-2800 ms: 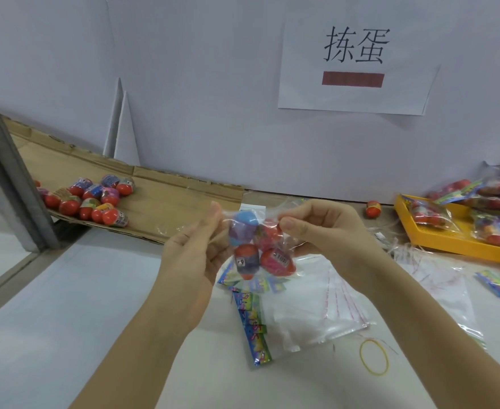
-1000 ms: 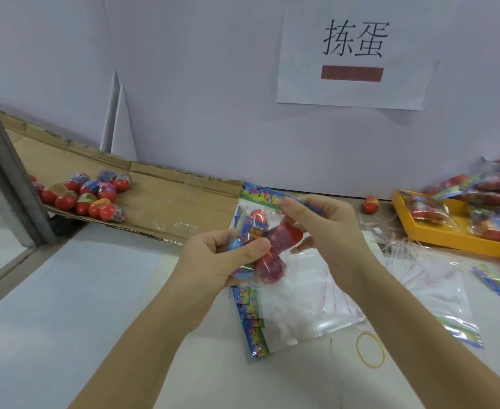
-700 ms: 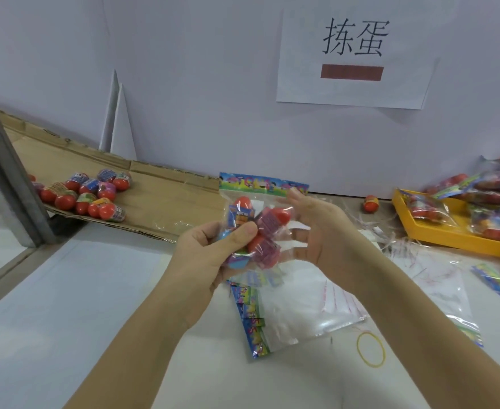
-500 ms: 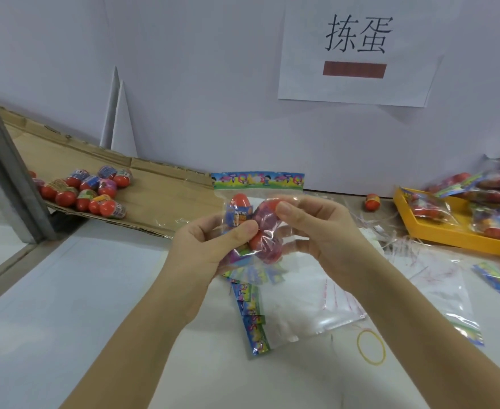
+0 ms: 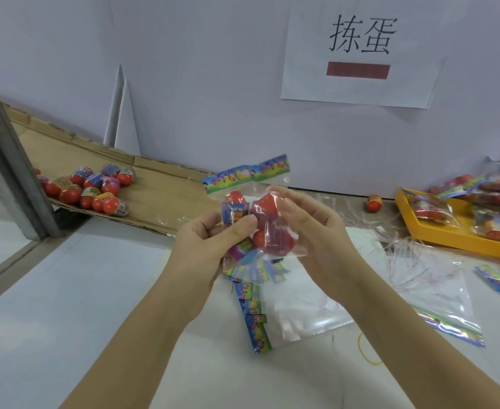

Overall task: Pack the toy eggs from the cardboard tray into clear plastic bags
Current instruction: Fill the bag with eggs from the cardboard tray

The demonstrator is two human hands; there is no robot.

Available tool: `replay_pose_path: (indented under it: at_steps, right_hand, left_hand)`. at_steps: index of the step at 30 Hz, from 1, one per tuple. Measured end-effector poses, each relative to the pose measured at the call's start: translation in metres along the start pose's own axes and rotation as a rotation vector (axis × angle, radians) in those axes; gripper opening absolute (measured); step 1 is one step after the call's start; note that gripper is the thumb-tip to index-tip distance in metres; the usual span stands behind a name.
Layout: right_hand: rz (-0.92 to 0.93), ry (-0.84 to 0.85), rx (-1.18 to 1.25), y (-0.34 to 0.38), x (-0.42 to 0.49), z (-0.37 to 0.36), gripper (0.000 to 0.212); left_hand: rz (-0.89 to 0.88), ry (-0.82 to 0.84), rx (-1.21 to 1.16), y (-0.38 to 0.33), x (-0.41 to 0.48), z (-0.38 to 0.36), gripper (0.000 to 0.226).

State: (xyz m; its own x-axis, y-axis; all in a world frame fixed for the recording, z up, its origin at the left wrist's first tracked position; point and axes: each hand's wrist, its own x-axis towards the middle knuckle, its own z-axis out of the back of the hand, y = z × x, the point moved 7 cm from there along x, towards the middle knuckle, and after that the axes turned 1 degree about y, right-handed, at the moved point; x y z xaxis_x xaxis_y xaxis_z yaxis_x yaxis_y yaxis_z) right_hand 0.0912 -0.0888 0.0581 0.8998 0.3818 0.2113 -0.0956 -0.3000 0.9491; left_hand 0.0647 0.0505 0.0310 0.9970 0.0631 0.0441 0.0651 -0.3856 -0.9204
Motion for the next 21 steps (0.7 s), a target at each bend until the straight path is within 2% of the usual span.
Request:
replay_pose_path:
  at_steps: [5, 9, 10, 13, 14, 17, 21]
  right_hand:
    - [0.002, -0.048, 0.006, -0.004, 0.000, 0.002, 0.013]
    - [0.013, -0.124, -0.003, -0.006, -0.001, 0.007, 0.014]
    - [-0.001, -0.114, -0.007, -0.006, -0.001, 0.006, 0.020]
    - [-0.139, -0.046, -0.144, -0.014, -0.001, 0.003, 0.064]
    - [-0.154, -0.017, -0.219, -0.014, -0.001, 0.001, 0.062]
    - [-0.094, 0.002, -0.355, -0.009, -0.002, -0.002, 0.037]
    - [-0.089, -0.022, -0.347, -0.008, -0.001, -0.001, 0.035]
  left_hand:
    - [-0.020, 0.029, 0.166, 0.000, -0.003, -0.003, 0.035]
    - [-0.020, 0.040, 0.121, 0.002, -0.003, -0.004, 0.038]
    - [-0.025, 0.021, 0.099, 0.002, -0.002, -0.003, 0.039]
    - [-0.055, -0.060, 0.045, 0.000, -0.001, 0.003, 0.034]
    - [-0.067, -0.080, 0.049, -0.001, 0.000, 0.004, 0.035]
    - [-0.077, -0.109, 0.040, -0.002, -0.001, 0.005, 0.041]
    - [-0.071, -0.100, 0.094, -0.002, -0.001, 0.002, 0.040]
